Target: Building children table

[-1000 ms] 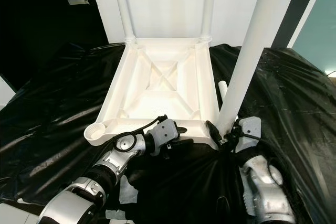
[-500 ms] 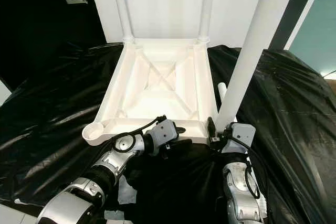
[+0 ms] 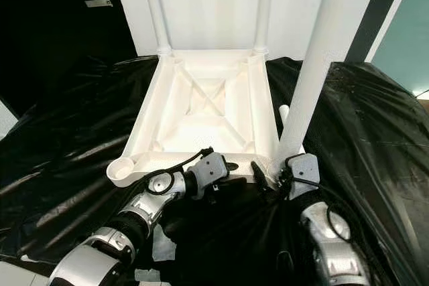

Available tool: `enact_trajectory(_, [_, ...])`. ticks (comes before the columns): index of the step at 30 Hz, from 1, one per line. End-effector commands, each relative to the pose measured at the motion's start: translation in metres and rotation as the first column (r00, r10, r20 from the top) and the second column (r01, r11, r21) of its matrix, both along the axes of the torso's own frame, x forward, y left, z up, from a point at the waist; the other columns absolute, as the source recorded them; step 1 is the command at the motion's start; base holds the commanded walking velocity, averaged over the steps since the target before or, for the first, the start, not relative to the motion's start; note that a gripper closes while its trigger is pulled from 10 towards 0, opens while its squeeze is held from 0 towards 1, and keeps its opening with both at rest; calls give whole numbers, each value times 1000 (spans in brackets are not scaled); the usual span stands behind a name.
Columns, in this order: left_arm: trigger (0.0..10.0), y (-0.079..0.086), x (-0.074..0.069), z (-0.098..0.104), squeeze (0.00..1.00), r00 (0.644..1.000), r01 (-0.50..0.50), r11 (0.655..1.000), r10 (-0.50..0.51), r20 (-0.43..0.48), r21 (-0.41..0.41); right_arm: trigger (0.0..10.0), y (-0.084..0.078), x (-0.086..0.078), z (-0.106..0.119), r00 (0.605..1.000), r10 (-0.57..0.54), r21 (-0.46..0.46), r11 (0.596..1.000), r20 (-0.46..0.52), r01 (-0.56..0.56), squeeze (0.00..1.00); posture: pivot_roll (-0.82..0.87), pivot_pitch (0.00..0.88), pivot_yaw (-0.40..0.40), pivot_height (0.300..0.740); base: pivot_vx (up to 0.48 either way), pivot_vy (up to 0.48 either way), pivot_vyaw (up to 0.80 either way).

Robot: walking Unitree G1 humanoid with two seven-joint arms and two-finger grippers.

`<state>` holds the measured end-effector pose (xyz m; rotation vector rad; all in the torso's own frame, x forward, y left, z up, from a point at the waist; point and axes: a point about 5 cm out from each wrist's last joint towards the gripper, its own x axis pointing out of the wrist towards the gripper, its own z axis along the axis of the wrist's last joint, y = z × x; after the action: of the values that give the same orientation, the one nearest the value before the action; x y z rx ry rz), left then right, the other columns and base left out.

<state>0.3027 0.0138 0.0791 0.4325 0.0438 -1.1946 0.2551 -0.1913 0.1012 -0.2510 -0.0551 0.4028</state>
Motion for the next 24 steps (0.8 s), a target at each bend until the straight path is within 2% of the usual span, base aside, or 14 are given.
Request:
enact_trajectory(1, [10000,7,-10,-31,0,990,-79,994,87,-114,75,10000,2,1,-1,998,57,1,998,-31,-57,0,-59,0,13,740,0,0,0])
enact_trajectory(3, [10000,6,-10,-30,0,990,-78,994,86,-112,74,10000,-1,-2,1,988,138,-23,990,-76,-140,0,-56,0,12,740,0,0,0])
enact_trajectory(7, [10000,6,-10,-29,0,990,-79,994,87,-110,72,10000,-2,-6,1,972,199,-46,977,-121,-206,0,-55,0,11,740,0,0,0])
enact_trajectory(8, [10000,6,-10,-30,0,990,-81,994,89,-111,73,2980,-3,-7,2,970,208,-52,975,-127,-216,0,-55,0,12,740,0,0,0])
enact_trajectory(9, [10000,7,-10,-30,0,990,-83,994,91,-111,73,2980,-4,-8,3,967,217,-57,973,-131,-226,0,-55,0,12,740,0,0,0])
enact_trajectory(10, [10000,7,-10,-30,0,989,-83,994,92,-112,75,0,-4,-8,3,963,229,-61,969,-141,-240,0,-56,0,12,740,0,0,0])
enact_trajectory(16, [10000,8,-11,-32,0,989,-80,994,89,-114,80,0,-1,-11,-2,952,253,-56,962,-172,-266,0,-57,0,15,740,0,0,0])
enact_trajectory(19, [10000,7,-10,-31,0,990,-79,994,88,-113,79,0,6,-14,-9,946,258,-31,963,-196,-269,0,-53,0,19,740,0,0,0])
enact_trajectory(22, [10000,7,-9,-29,0,990,-76,994,85,-110,77,0,13,-21,-15,940,260,23,965,-223,-261,0,-53,0,21,740,0,0,0])
enact_trajectory(24, [10000,8,-9,-29,0,991,-73,994,81,-107,80,0,18,-24,-16,942,240,90,970,-234,-225,0,-55,0,24,740,0,0,0])
